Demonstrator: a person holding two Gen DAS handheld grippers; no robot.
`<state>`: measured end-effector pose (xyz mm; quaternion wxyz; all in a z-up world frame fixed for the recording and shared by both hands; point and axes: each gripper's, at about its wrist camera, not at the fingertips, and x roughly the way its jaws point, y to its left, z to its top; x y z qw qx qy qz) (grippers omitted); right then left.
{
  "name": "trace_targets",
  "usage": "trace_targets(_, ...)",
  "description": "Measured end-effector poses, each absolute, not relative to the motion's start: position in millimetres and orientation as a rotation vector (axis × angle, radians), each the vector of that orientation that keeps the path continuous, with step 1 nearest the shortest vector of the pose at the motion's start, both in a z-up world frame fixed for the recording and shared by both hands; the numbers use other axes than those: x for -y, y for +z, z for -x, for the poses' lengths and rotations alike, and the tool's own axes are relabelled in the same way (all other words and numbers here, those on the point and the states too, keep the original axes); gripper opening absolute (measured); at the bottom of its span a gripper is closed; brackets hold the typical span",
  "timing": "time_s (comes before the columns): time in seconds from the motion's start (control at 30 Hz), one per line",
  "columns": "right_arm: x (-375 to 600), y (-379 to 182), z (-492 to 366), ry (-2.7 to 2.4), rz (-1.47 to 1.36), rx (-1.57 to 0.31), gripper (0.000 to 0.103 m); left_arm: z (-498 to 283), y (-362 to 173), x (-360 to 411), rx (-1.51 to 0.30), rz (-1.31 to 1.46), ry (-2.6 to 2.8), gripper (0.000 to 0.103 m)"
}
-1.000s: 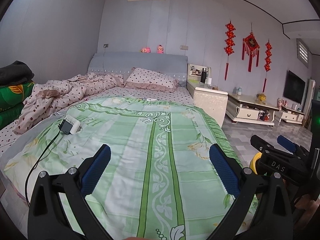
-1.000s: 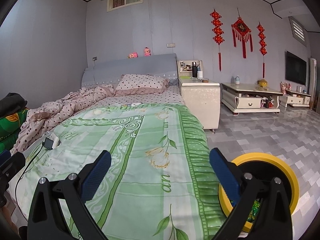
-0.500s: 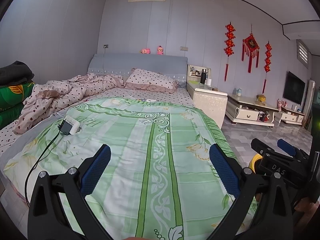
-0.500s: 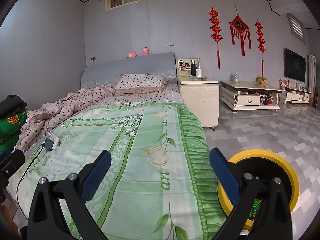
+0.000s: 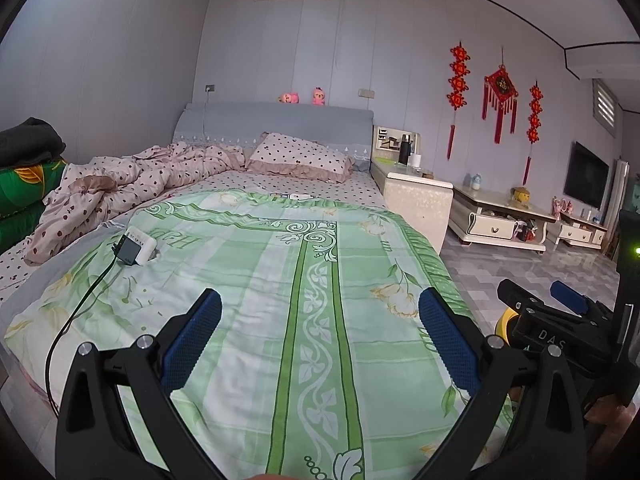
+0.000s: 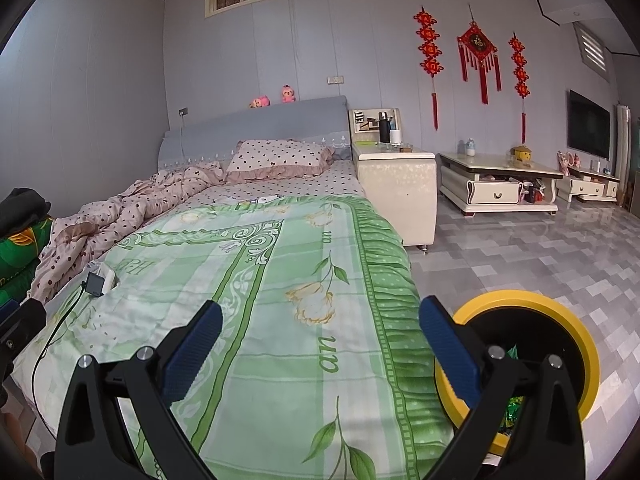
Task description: Collect trash
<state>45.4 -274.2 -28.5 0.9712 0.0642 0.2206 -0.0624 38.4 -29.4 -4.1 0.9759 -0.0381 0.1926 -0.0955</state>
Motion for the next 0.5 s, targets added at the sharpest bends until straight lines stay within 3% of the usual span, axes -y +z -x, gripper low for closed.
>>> trace_targets(0.5, 276.9, -33.7, -46.1, -0.128, -0.139, -0.457, 0.095, -42.1, -8.5, 31.3, -0.395, 0.077, -0.196, 0.095)
